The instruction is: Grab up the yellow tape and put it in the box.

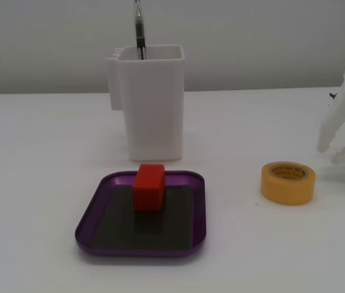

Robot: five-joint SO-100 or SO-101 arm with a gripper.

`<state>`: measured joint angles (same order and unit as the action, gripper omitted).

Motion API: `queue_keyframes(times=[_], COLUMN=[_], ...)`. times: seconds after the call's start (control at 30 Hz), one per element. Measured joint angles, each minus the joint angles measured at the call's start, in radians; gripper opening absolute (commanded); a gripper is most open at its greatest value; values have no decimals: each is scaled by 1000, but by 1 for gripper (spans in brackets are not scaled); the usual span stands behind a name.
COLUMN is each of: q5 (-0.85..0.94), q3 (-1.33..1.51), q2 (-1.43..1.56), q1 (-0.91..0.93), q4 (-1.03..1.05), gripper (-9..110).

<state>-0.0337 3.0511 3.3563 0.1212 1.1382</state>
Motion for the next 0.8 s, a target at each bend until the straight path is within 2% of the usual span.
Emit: queue_keyframes(times=[0.8], q5=[3], q3=[0], q2=[0], q1=[0], q4=[0], gripper=[-1])
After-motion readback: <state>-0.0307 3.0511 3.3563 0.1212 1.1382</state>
